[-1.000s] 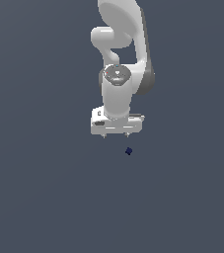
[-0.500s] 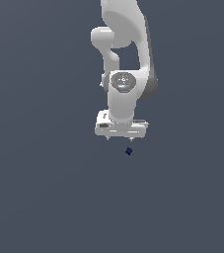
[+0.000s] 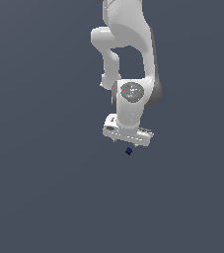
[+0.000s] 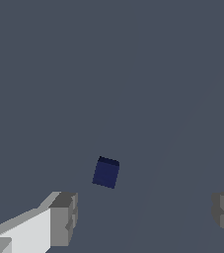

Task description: Pick up the object and move it to a goal position.

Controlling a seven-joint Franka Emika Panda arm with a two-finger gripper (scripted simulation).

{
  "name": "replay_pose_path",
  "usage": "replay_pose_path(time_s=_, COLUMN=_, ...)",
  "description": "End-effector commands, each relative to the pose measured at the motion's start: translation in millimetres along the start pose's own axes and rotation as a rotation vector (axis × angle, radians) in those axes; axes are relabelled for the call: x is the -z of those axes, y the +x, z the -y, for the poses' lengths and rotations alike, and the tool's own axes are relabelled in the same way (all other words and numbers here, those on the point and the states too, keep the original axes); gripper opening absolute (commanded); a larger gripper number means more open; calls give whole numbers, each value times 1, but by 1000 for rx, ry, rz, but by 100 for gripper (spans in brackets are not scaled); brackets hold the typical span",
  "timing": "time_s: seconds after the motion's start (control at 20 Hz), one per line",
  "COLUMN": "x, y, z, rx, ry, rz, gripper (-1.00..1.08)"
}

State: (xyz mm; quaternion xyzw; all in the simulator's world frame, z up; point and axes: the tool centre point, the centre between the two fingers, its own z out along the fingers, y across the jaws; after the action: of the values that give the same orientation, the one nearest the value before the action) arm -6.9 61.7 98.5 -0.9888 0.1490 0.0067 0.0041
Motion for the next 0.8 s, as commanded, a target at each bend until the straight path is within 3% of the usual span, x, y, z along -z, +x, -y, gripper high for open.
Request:
replay_pose_path(time_s=0.0, x=-8, y=-2, z=6, rx=-58, ry=-1, rz=-3, gripper=100)
replay_pose_path(time_s=0.75, x=-35, y=-8, z=26, rx=-244, ry=-4, rz=-15, gripper=100)
